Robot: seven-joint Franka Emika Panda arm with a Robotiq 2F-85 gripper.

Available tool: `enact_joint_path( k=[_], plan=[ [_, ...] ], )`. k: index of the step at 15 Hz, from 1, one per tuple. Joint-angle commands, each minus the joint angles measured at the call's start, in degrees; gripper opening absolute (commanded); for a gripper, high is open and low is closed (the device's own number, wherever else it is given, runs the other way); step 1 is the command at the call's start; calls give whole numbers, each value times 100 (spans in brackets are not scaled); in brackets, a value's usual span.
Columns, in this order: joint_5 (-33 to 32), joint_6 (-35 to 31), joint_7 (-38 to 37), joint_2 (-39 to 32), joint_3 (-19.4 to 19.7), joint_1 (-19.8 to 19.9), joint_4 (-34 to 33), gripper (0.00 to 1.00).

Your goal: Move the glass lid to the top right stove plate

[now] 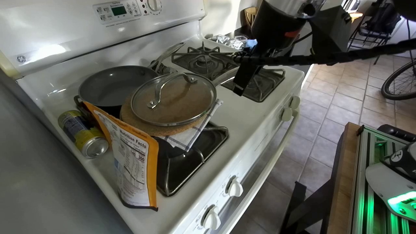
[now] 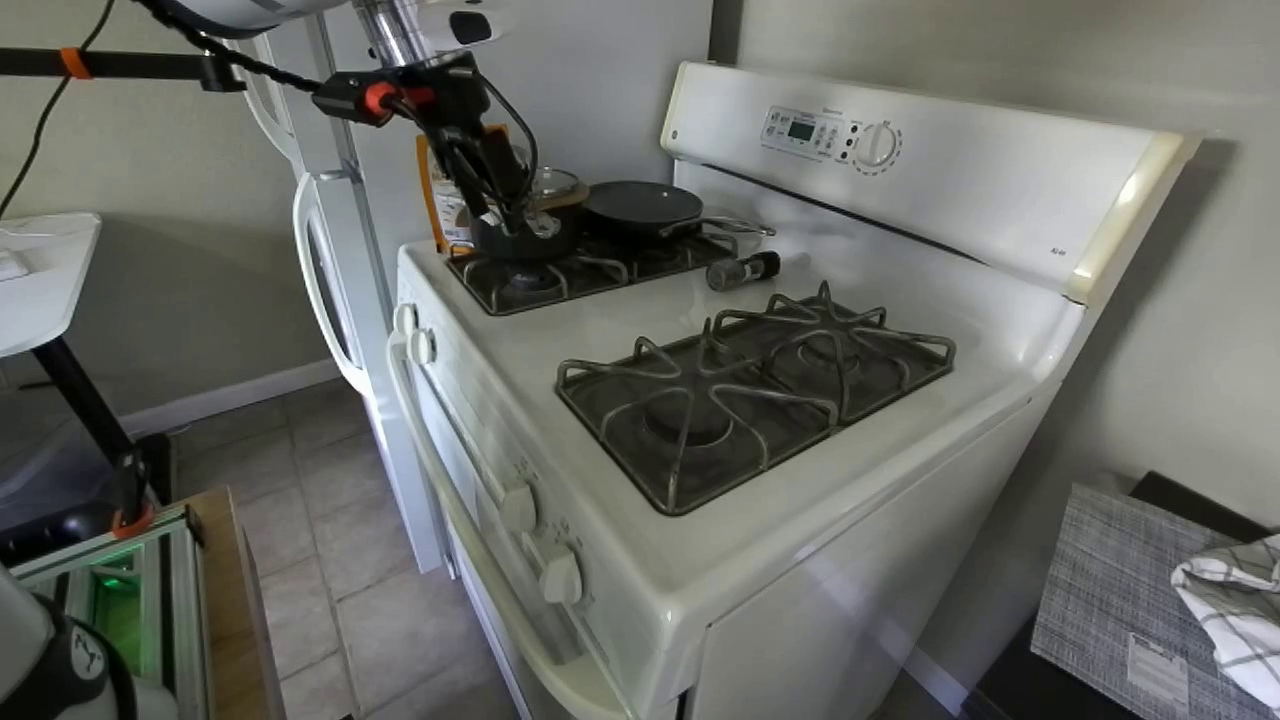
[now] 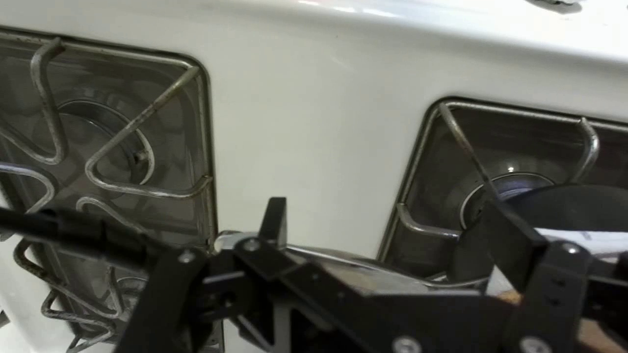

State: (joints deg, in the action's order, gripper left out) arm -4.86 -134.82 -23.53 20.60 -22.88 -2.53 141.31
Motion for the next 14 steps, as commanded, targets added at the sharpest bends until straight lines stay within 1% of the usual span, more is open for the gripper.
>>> enact_joint_path(
  k=[1, 2, 3, 5, 7, 9, 10, 11, 13, 14],
  plan=[
    [-95, 14, -65, -26, 181, -185, -6, 100],
    [181, -357, 305, 21, 334, -374, 15, 100],
    [221, -557, 533, 62, 409, -469, 28, 100],
    [582, -798, 1305, 134, 711, -829, -32, 100],
    [1028, -796, 2159, 181, 1035, -1200, -118, 100],
    [1371, -719, 3091, 95, 1370, -1466, -283, 100],
    [1452, -664, 3533, 2, 1696, -1720, -382, 100],
    [1484, -580, 3977, 28, 1926, -1873, -419, 100],
    [1544, -458, 4859, 2, 2513, -2261, -525, 100],
    [1682, -552, 5296, -73, 2847, -2539, -570, 100]
  ],
)
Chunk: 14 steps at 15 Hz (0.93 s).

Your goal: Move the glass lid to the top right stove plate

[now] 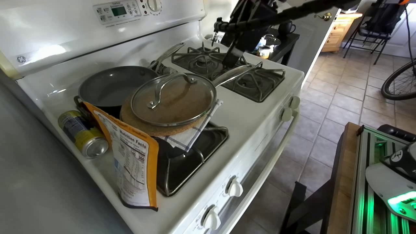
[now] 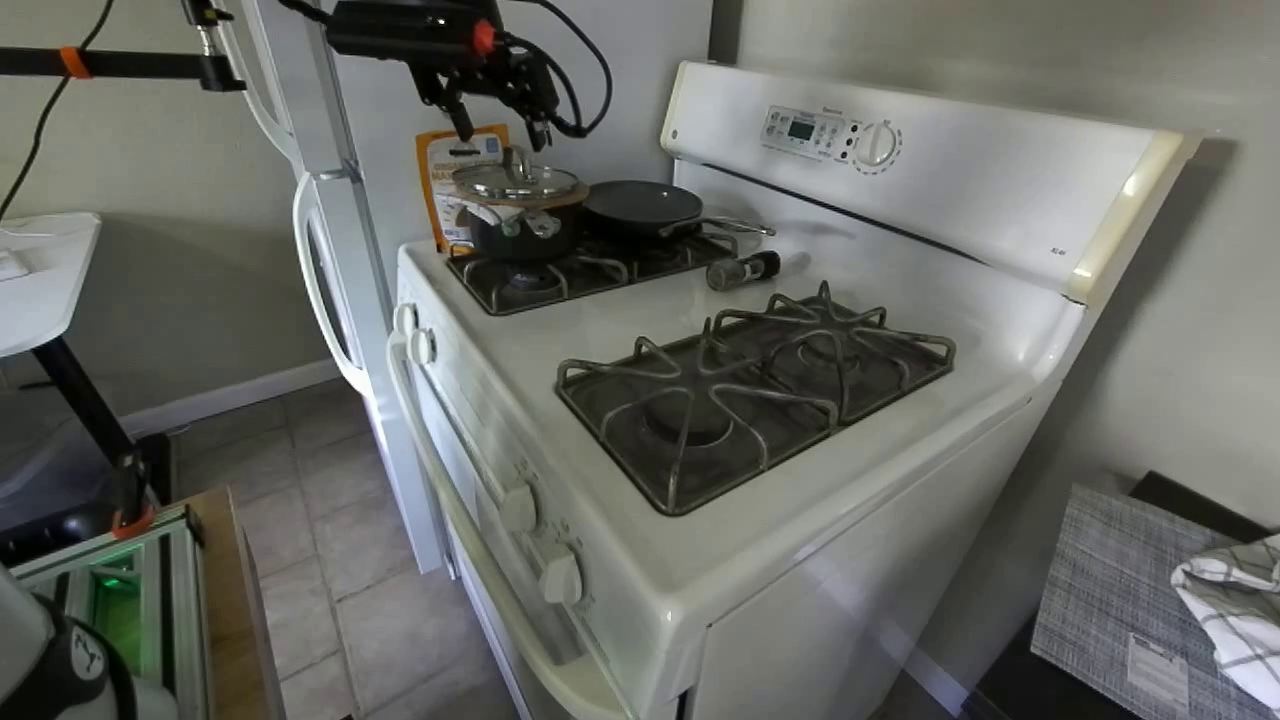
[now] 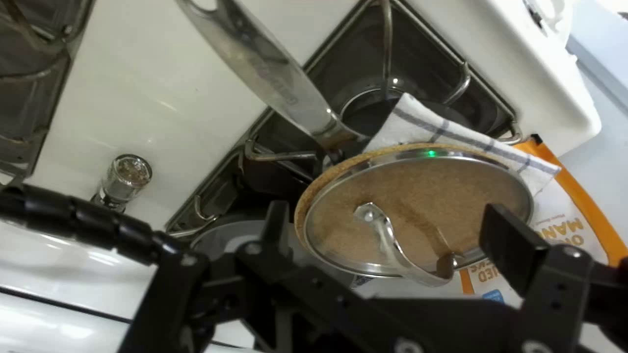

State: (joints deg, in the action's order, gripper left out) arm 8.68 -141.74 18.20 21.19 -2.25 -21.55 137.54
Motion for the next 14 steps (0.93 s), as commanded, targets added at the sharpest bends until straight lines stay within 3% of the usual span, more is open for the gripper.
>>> enact_joint_path(
  k=[1, 6, 7, 8, 9, 11, 14],
  plan=[
    [499, 90, 1560, -168, 1031, -835, -234, 100],
    [1710, 569, 3774, -461, 1959, -1596, -782, 100],
    [2230, 824, 4250, -587, 1611, -1224, -917, 100],
    [2592, 971, 4323, -681, 1552, -1137, -1007, 100],
    [2234, 732, 4027, -453, 1194, -751, -748, 100],
    [2570, 896, 4277, -593, 1096, -655, -902, 100],
    [2482, 787, 4311, -878, 764, -369, -1008, 100]
  ],
)
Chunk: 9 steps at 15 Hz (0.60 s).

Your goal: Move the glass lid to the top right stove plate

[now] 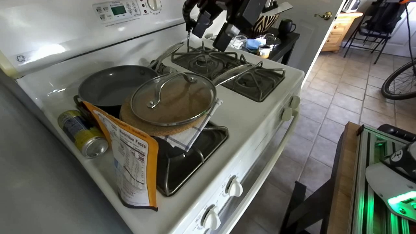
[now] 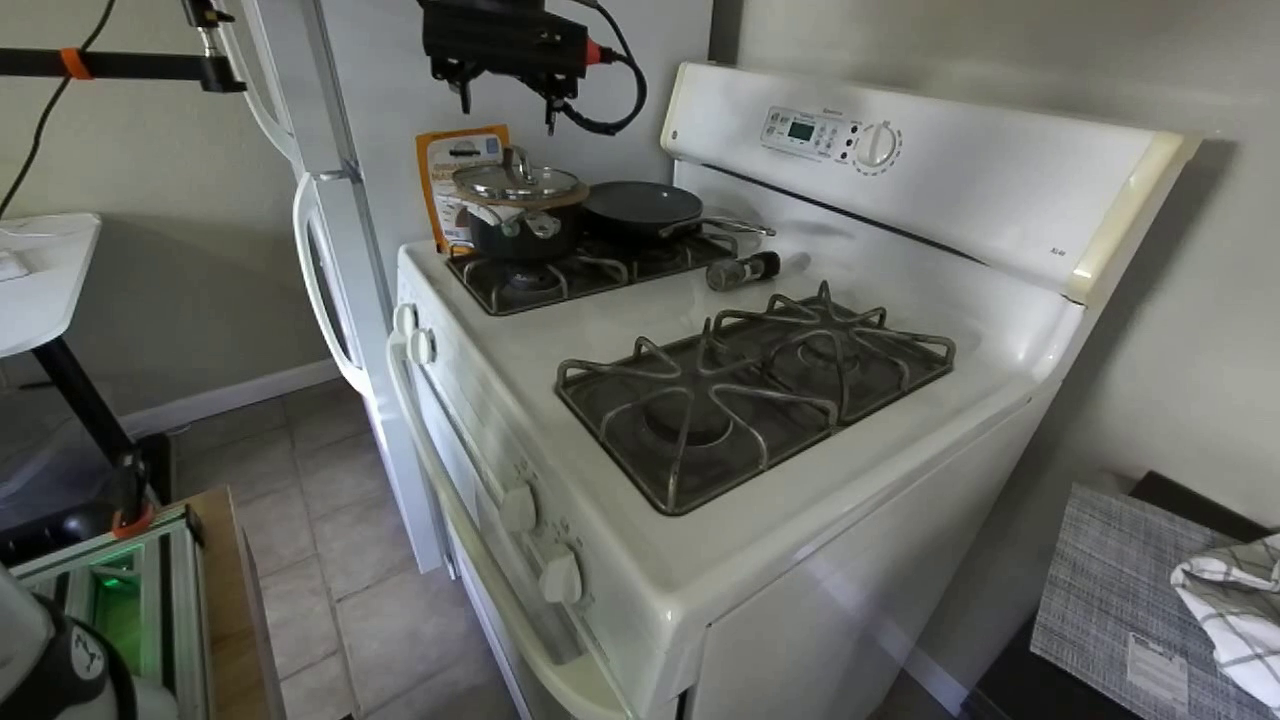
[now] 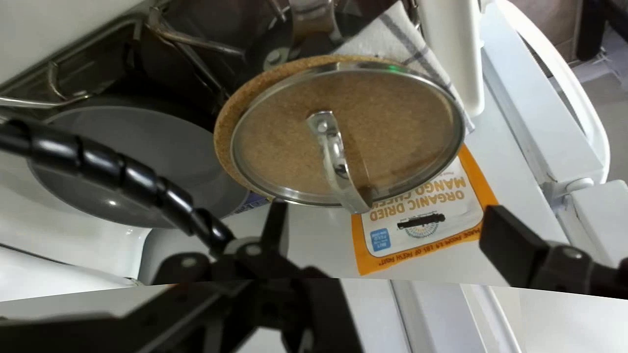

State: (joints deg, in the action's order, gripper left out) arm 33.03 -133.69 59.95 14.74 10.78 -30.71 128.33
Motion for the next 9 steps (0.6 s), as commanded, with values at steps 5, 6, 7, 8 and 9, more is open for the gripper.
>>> enact_joint_path(
  k=[5, 6, 7, 8, 9],
  plan=[
    [-183, 384, 726, -699, -1023, 1088, -422, 99],
    [-187, 496, 900, -759, -1077, 1168, -498, 96],
    [-233, 499, 999, -831, -1152, 1256, -552, 96],
    [-255, 511, 1102, -866, -1216, 1329, -609, 90],
    [-255, 486, 1210, -906, -1279, 1392, -666, 86]
  ],
)
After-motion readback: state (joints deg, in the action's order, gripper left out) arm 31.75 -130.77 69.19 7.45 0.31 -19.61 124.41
